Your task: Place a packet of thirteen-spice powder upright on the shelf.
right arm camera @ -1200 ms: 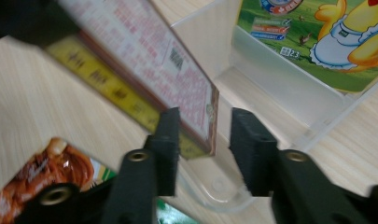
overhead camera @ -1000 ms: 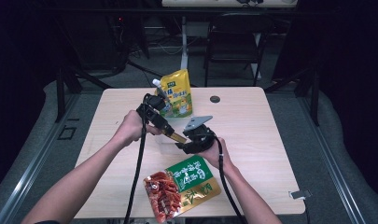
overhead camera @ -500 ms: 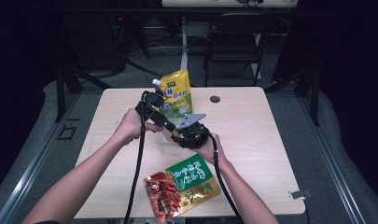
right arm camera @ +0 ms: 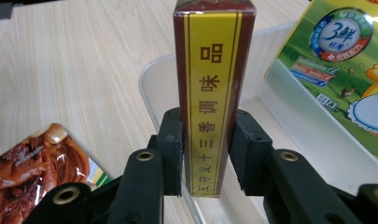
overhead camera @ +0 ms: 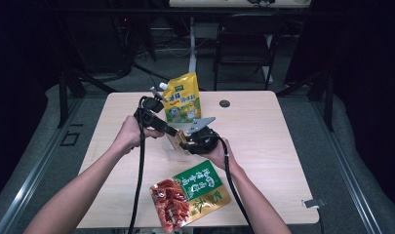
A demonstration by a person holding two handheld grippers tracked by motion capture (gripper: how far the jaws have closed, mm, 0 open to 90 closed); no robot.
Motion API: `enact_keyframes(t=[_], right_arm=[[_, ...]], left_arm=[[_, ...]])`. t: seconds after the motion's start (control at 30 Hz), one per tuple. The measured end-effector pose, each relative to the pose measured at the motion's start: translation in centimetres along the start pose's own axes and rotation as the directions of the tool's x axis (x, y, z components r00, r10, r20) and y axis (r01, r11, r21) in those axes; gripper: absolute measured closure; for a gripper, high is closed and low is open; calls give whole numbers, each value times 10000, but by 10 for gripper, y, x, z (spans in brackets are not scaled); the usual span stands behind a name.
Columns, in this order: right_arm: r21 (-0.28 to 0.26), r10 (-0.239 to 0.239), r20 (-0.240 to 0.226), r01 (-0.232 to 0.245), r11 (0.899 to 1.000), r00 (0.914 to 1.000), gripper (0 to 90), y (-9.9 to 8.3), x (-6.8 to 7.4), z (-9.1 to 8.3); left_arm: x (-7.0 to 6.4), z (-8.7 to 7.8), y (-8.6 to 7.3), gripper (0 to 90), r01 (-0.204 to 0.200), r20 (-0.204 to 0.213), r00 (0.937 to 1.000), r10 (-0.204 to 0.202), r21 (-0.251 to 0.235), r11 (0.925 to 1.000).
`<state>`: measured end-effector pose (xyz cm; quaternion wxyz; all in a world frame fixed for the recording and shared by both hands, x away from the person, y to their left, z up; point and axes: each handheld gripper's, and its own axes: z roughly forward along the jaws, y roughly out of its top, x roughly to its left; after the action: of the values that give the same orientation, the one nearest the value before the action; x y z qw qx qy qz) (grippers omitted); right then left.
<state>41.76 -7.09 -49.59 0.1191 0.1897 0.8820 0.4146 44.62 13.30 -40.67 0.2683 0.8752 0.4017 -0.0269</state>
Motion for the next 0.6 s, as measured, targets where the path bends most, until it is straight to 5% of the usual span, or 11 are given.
enact_keyframes(t=[0.17, 0.37, 0.6], right_arm=[[-175, 194, -413, -202, 9996, 9990, 663, -3, -4, 7], [-293, 711, -166, -715, 9970, 9973, 629, -2, -9, 11], [114, 667, -147, -666, 9977, 9977, 650, 1, -10, 12]], left_arm=[[7, 7, -6, 443, 189, 118, 9997, -190, 149, 9997], [12, 15, -11, 493, 407, 231, 9989, -414, 314, 9987], [12, 25, -13, 499, 421, 332, 9985, -437, 468, 9980]])
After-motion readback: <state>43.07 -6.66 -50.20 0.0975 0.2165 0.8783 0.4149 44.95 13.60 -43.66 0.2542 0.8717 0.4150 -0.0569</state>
